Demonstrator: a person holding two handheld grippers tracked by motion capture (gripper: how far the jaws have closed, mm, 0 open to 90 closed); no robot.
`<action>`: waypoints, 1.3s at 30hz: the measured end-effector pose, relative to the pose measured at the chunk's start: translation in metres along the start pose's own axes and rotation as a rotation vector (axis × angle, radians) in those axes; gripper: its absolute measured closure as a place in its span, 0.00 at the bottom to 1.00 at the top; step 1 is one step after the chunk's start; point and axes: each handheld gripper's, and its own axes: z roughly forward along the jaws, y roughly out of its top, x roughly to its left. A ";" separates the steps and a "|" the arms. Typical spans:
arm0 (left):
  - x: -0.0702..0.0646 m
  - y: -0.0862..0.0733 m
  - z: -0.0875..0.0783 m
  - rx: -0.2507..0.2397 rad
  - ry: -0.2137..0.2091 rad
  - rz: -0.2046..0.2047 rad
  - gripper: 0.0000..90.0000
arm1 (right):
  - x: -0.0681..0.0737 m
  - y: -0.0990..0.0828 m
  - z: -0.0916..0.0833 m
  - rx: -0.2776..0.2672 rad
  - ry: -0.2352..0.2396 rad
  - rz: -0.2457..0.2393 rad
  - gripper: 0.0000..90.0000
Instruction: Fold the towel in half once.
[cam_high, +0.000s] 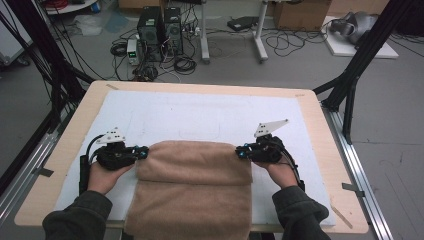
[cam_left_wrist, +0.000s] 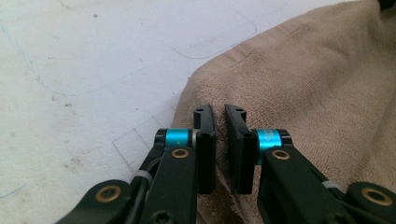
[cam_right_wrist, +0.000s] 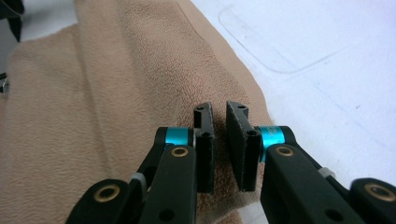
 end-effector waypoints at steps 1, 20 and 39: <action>-0.001 0.000 -0.001 -0.003 0.002 0.002 0.91 | 0.002 0.001 -0.002 -0.006 0.004 -0.005 0.91; -0.062 -0.045 -0.054 -0.026 -0.084 0.086 0.92 | 0.070 -0.028 -0.030 -0.017 0.116 -0.083 0.91; -0.008 -0.021 0.001 0.108 0.043 0.046 0.56 | 0.017 -0.038 0.011 0.109 -0.081 -0.042 0.52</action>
